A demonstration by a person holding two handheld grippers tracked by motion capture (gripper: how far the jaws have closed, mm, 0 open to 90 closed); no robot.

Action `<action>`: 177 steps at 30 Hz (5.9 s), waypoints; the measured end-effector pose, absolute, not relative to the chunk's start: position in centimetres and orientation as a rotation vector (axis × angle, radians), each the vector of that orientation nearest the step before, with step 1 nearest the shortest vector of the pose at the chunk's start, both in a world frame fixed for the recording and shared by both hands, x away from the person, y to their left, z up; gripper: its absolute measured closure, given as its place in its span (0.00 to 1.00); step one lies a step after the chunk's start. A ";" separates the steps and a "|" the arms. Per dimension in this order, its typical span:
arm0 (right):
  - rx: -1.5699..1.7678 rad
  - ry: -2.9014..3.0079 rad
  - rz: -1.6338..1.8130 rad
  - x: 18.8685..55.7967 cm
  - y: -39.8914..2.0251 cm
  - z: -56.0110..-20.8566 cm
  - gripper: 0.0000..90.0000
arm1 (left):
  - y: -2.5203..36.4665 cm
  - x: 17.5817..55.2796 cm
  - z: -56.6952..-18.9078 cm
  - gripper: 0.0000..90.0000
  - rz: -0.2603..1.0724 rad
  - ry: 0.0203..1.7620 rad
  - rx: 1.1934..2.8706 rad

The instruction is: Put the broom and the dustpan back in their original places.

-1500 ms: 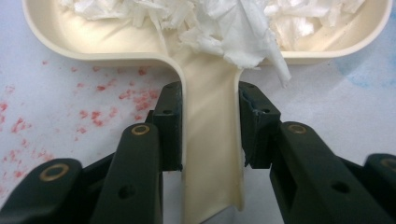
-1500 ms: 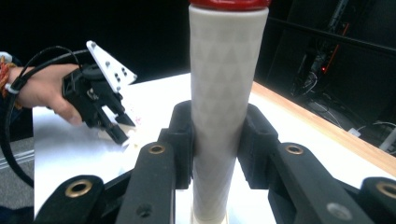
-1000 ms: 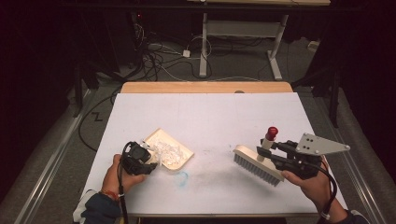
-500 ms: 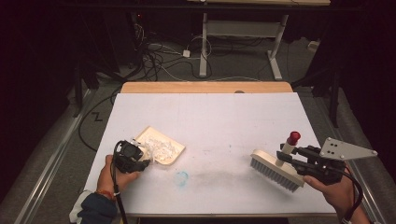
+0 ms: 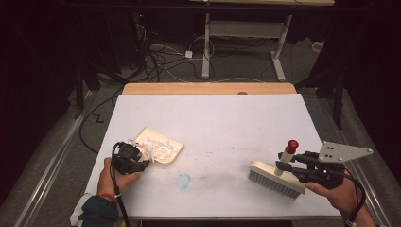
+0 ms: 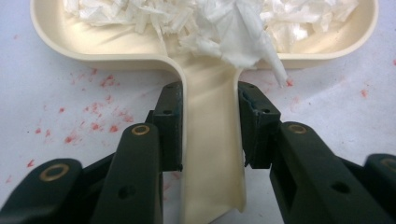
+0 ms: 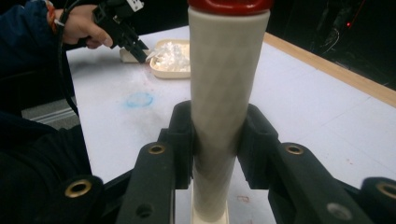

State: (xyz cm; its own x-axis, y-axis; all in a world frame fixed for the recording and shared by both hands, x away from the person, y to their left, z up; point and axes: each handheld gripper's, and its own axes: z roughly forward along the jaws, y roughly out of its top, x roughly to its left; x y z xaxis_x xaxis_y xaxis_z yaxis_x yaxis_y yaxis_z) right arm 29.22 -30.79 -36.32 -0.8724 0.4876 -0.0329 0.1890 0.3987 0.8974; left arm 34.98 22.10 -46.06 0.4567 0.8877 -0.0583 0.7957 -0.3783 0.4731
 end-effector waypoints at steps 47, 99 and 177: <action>1.005 2.153 1.113 41.6 -28.3 -38.1 0.64 | 19.2 29.8 -45.5 0.35 0.430 1.137 2.189; 0.906 1.902 1.287 39.2 -25.1 -37.3 0.39 | 18.1 28.4 -46.7 0.22 0.663 0.872 2.136; 0.694 1.986 1.167 30.3 -28.5 -39.7 0.25 | 17.6 28.4 -46.9 0.20 0.695 0.831 2.179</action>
